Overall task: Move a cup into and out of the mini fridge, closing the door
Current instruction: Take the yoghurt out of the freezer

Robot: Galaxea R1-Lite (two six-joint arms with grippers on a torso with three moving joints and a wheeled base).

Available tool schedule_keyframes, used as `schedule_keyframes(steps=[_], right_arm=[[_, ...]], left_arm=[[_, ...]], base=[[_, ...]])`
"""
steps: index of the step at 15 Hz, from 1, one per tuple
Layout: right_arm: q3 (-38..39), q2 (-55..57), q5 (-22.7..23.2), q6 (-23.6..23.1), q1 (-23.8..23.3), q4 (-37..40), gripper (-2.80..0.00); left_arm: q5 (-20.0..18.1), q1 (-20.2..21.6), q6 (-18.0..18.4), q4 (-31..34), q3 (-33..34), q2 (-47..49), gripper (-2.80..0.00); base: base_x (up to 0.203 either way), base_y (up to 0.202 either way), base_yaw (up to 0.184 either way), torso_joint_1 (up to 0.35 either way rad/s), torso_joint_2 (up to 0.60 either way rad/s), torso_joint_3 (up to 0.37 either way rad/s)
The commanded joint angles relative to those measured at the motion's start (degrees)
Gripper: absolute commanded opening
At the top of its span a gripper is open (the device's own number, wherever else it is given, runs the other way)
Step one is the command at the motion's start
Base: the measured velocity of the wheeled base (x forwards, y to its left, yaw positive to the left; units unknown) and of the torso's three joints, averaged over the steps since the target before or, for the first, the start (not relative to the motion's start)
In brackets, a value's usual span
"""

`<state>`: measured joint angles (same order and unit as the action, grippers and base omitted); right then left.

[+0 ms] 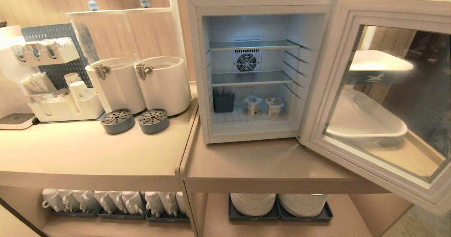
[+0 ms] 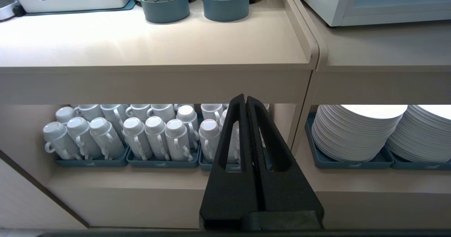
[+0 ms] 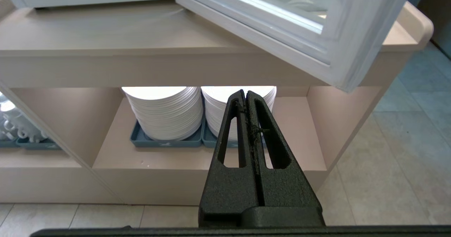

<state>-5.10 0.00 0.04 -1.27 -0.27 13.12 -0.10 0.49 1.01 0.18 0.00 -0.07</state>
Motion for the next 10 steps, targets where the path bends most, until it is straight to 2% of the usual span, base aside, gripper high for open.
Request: schedule_keyframes(steps=[1, 7, 10], right_arm=[[0.0, 0.04, 0.05, -0.05, 0.0, 0.07, -2.8], [0.0, 0.06, 0.01, 0.04, 0.0, 0.07, -2.8], [0.0, 0.07, 0.05, 0.04, 0.0, 0.07, -2.8]], left_arm=[[-0.08, -0.04, 0.16, 0.0, 0.09, 0.02, -2.8], [-0.08, -0.02, 0.18, 0.0, 0.04, 0.02, -2.8], [-0.08, 0.01, 0.13, 0.0, 0.07, 0.0, -2.8]], base=[[0.0, 0.0, 0.0, 0.0, 0.0, 0.0], [0.0, 0.0, 0.0, 0.0, 0.0, 0.0], [0.001, 0.147, 0.001, 0.0, 0.01, 0.002]])
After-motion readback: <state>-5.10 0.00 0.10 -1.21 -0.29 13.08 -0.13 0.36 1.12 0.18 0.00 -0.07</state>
